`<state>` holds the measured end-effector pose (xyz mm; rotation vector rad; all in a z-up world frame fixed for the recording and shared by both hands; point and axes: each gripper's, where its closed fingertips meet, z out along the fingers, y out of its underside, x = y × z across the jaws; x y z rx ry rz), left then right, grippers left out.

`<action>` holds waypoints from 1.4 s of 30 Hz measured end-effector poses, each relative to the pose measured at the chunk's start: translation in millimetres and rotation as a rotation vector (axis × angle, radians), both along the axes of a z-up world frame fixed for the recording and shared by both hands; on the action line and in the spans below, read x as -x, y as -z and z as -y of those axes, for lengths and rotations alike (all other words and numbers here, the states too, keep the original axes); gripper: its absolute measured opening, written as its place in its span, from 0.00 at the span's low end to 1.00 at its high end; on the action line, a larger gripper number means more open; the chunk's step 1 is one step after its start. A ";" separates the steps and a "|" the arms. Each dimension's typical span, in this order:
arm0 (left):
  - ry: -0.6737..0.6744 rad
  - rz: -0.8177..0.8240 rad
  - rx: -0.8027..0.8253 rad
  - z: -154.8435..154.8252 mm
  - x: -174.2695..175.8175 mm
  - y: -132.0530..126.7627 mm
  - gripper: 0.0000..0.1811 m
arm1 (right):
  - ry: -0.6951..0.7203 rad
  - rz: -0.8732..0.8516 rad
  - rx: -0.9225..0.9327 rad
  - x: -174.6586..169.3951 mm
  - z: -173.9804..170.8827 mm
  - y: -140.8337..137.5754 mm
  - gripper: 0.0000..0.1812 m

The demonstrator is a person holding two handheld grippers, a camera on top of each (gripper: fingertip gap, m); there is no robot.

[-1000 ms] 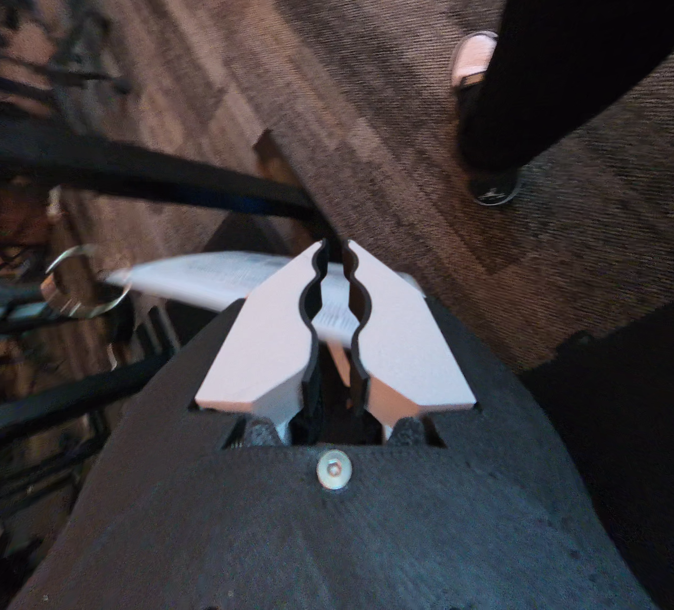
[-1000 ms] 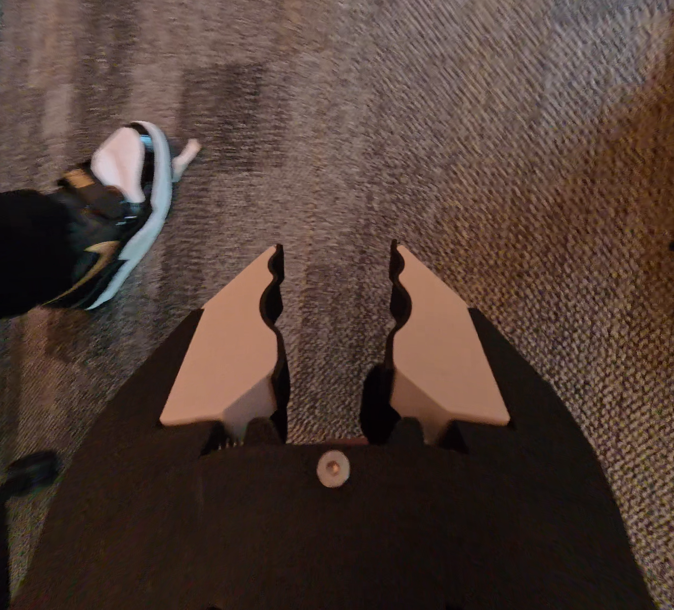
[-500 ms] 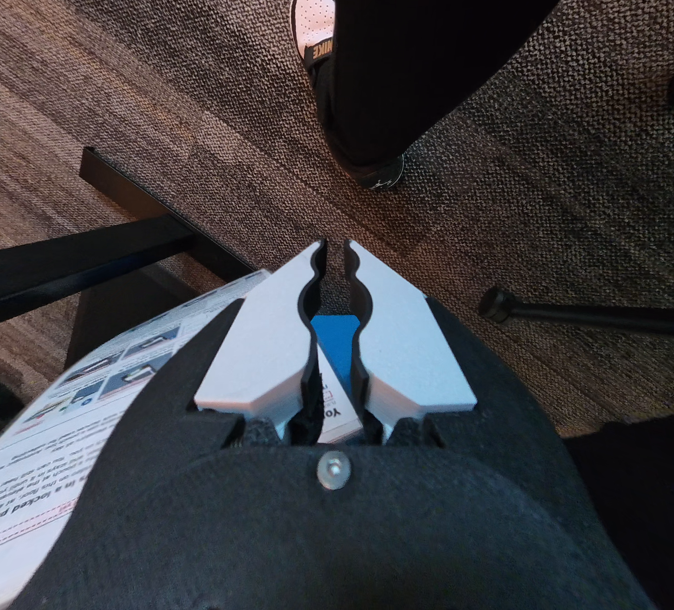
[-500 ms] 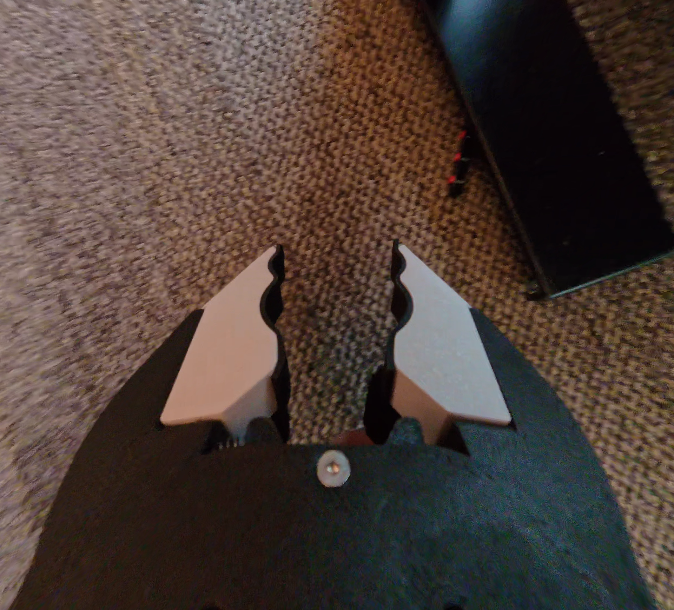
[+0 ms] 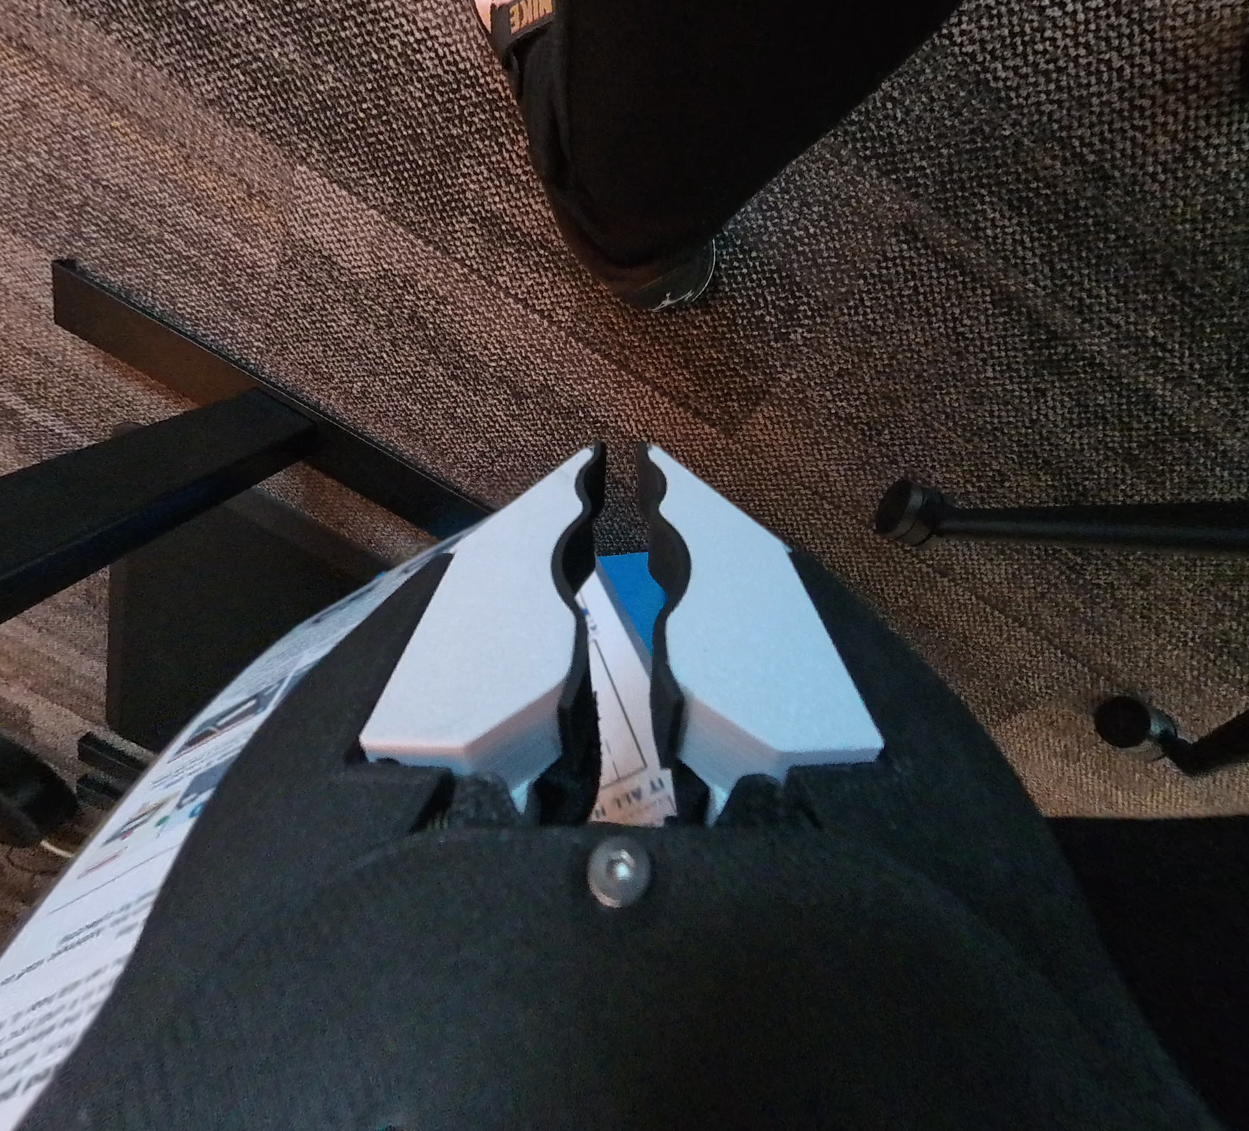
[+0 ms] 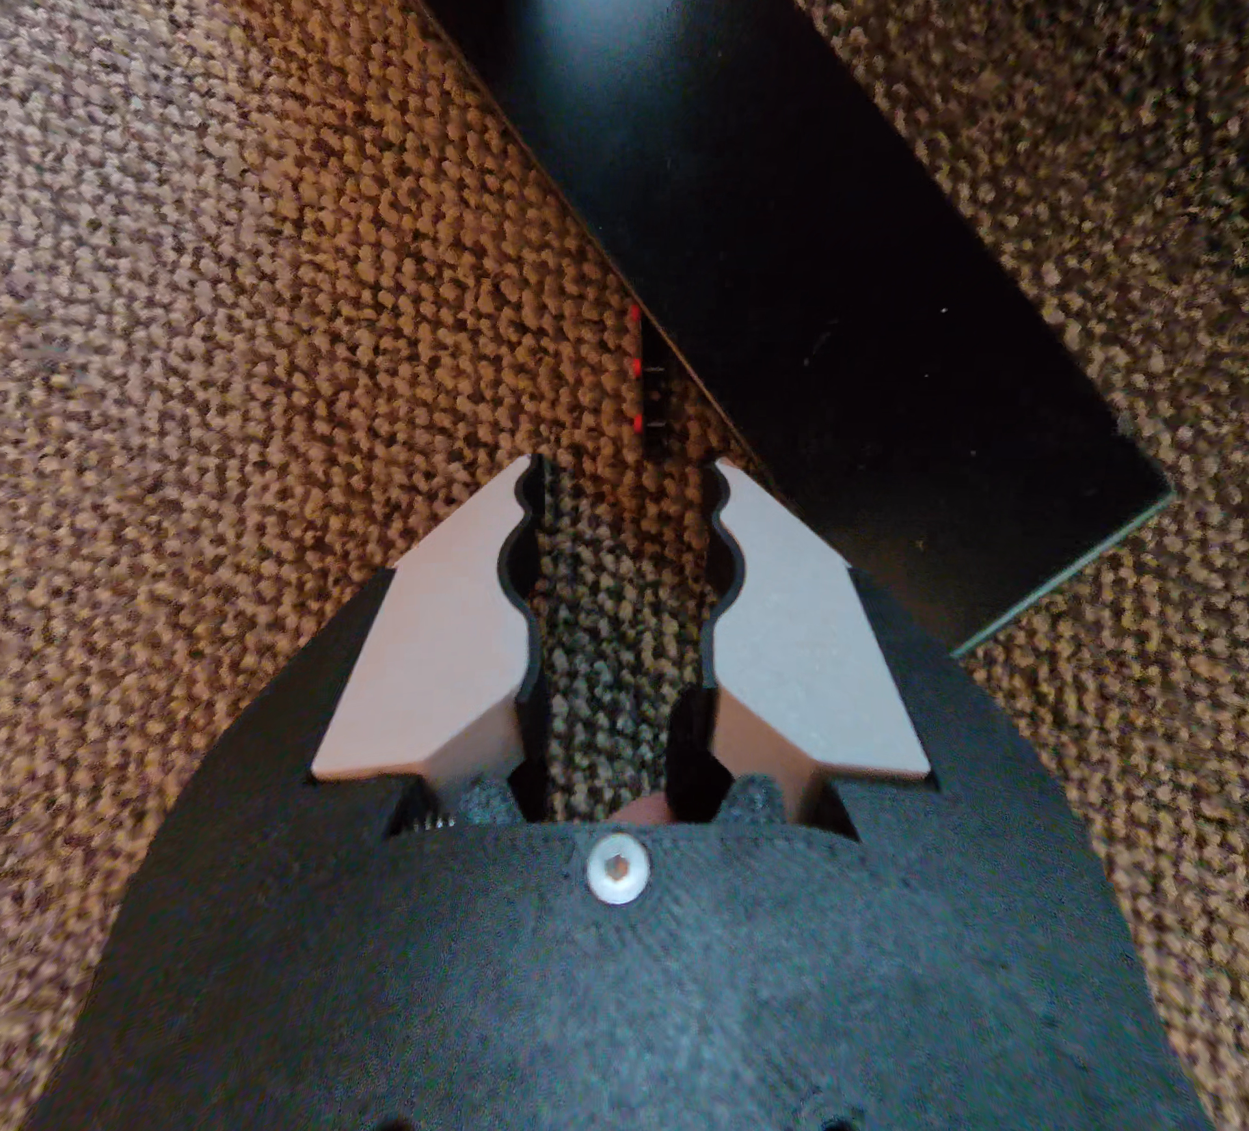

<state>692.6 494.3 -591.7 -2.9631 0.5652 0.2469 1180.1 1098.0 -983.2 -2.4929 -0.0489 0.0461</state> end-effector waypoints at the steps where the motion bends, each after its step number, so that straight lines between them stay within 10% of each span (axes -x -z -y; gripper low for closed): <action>1: 0.002 0.002 0.007 -0.8 -0.1 0.6 0.04 | 0.008 0.013 -0.016 -1.1 -2.0 -0.1 0.24; 10: 0.033 0.014 0.040 -14.6 -1.5 6.8 0.04 | -0.102 0.074 -0.030 10.0 -14.8 -0.8 0.04; 23: -0.022 -0.013 -0.079 -28.6 3.8 -3.6 0.04 | -0.240 -0.074 0.036 59.1 0.9 -40.1 0.03; 29: -0.134 -0.046 -0.270 -30.8 19.7 -45.2 0.10 | -0.577 -0.322 -0.057 203.9 62.4 -164.4 0.03; 42: -0.396 -0.100 -0.864 31.9 44.3 -238.0 0.28 | -1.382 -0.814 -0.309 430.1 326.0 -568.0 0.03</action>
